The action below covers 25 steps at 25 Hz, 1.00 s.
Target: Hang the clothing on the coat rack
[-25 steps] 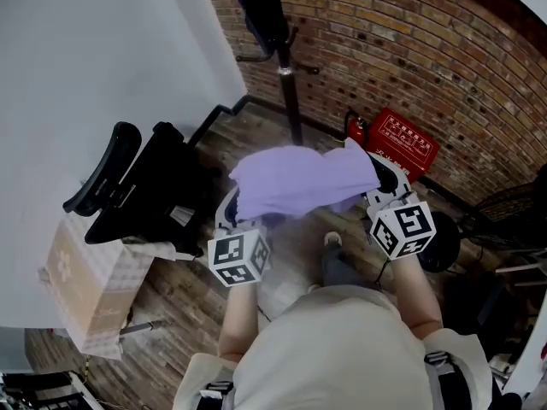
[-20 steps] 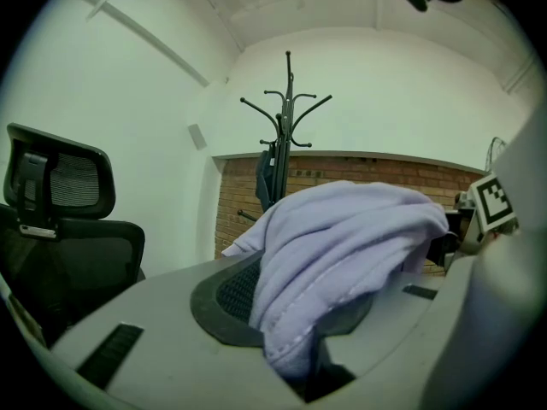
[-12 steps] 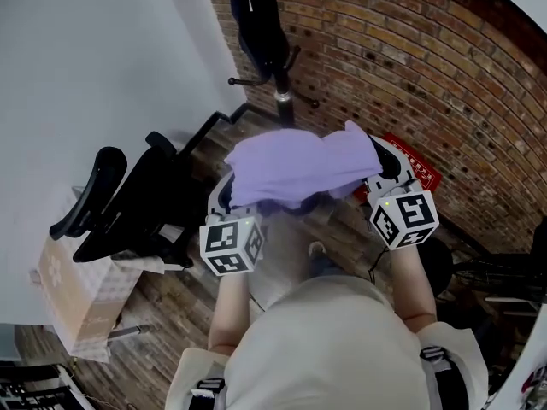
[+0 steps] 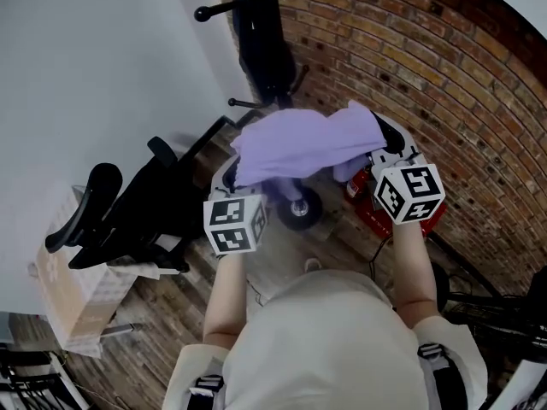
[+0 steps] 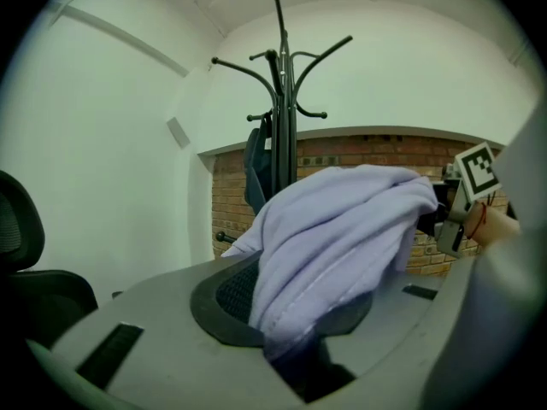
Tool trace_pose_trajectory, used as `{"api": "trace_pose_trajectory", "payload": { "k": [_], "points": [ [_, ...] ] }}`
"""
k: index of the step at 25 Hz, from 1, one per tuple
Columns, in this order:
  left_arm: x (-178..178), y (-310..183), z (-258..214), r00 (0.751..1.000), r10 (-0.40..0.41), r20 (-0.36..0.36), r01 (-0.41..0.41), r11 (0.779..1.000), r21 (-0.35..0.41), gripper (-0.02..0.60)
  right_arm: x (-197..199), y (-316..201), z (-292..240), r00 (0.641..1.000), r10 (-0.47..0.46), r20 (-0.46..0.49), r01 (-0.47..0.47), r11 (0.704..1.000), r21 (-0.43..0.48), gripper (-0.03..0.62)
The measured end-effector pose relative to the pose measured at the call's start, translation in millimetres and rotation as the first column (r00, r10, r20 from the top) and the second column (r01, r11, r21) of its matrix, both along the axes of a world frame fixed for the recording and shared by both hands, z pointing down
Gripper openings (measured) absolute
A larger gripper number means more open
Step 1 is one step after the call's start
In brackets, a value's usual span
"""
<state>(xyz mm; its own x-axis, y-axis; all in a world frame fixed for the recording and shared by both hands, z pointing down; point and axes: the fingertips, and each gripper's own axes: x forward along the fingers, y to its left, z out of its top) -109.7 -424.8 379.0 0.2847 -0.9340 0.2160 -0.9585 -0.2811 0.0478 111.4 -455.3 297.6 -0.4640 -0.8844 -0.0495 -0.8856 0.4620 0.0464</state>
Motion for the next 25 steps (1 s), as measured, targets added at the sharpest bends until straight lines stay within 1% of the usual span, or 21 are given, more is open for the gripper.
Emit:
{"api": "trace_pose_trajectory", "payload": {
  "k": [3, 7, 14, 19, 25],
  "points": [
    [3.2, -21.8, 7.2, 1.0, -0.002, 0.028, 0.002, 1.0, -0.02, 0.091, 1.6, -28.8, 1.0, 1.0, -0.008, -0.005, 0.008, 1.0, -0.002, 0.02],
    [6.4, -47.6, 17.0, 0.999, -0.008, 0.046, 0.009, 0.999, -0.036, 0.092, 3.2, -64.3, 8.7, 1.0, -0.014, -0.025, 0.014, 1.0, -0.013, 0.02],
    [10.9, -82.9, 39.3, 0.996, -0.023, 0.088, 0.03, 0.996, -0.079, 0.092, 10.6, -112.0, 47.4, 0.999, -0.015, -0.044, 0.011, 0.996, -0.086, 0.02],
    [16.6, -96.0, 66.5, 0.996, -0.015, 0.093, 0.028, 0.99, -0.137, 0.092, 15.7, -132.4, 86.4, 0.999, -0.01, -0.048, 0.003, 0.987, -0.161, 0.02],
    [21.6, -103.6, 94.5, 0.998, 0.004, 0.069, 0.009, 0.983, -0.186, 0.092, 18.0, -142.4, 132.7, 0.999, -0.008, -0.042, -0.002, 0.97, -0.243, 0.02]
  ]
}}
